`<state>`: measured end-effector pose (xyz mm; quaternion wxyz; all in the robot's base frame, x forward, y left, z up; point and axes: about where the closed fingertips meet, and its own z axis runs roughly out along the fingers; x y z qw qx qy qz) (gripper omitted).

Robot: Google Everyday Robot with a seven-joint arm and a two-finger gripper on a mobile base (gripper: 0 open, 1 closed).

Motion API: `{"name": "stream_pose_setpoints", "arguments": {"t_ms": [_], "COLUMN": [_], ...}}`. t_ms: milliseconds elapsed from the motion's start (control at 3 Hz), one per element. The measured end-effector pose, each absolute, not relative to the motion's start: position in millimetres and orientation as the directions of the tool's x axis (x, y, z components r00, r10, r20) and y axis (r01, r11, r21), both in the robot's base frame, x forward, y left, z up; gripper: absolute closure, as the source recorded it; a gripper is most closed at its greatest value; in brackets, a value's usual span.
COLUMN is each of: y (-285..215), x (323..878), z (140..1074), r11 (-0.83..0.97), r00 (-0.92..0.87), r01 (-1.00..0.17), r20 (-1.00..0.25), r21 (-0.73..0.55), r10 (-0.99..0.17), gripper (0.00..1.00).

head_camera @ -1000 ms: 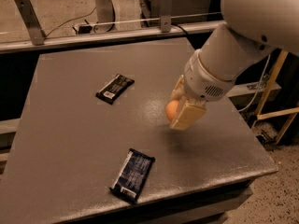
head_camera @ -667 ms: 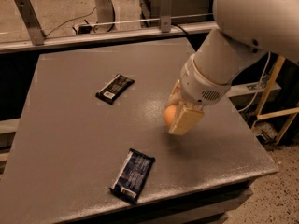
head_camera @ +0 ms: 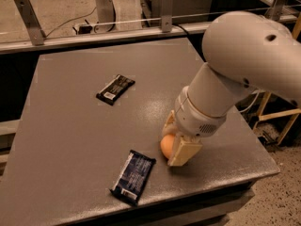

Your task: Move orange near rxbar blueberry

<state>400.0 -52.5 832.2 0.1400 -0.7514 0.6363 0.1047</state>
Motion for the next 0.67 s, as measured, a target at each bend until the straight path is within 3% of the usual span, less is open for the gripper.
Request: {"name": "stream_pose_setpoints", "arguments": {"t_ms": [333,667], "y": [-46.4,-46.4], "x": [388.8,388.8], "z": [819.3,821.0], "r11": [-0.182,-0.182], "r00": [0.192,0.192], "r01": [-0.981,-0.981], "r20": [-0.342,-0.342], "r21": [-0.061,-0.061], "r10": [-0.920,-0.920], "gripper": [0.84,0.59]}}
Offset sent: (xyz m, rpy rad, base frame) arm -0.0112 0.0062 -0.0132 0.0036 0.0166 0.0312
